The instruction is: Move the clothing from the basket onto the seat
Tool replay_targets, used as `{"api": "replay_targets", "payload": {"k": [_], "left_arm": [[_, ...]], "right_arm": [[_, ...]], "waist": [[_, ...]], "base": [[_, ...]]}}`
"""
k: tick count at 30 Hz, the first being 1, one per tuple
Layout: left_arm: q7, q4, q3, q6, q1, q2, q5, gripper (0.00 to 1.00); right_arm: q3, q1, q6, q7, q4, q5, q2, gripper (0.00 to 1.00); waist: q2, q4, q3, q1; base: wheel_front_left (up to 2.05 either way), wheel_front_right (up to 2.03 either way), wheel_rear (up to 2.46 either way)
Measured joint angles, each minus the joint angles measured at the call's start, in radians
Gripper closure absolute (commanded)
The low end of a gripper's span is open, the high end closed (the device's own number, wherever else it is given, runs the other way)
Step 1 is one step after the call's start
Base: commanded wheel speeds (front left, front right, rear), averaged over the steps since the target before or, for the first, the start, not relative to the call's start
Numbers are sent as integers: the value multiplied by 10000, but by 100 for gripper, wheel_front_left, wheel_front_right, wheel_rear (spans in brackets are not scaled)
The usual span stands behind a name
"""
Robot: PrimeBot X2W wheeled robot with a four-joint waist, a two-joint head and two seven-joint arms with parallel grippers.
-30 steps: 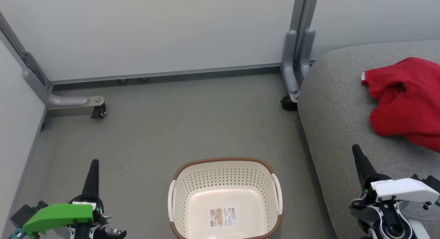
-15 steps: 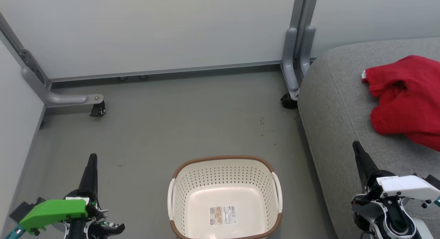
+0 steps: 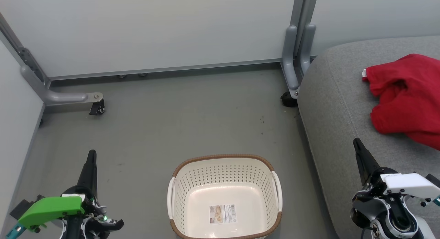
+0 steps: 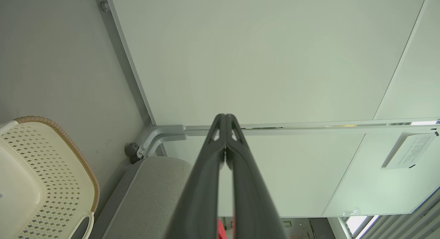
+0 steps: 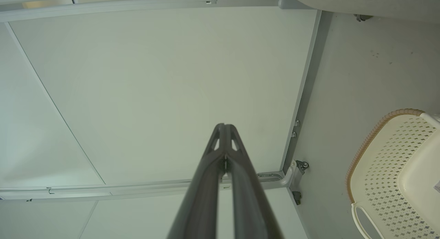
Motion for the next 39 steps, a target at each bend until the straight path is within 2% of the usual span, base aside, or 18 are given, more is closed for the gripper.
{"api": "replay_targets", "payload": {"k": [39], "left_arm": [[44,4,61,0,-1,-23,19,100]], "right_arm": [[-130,-5,0,102,8,-86,82,100]], "waist": [[0,0,-1,0]], "base": [[0,0,0]]}}
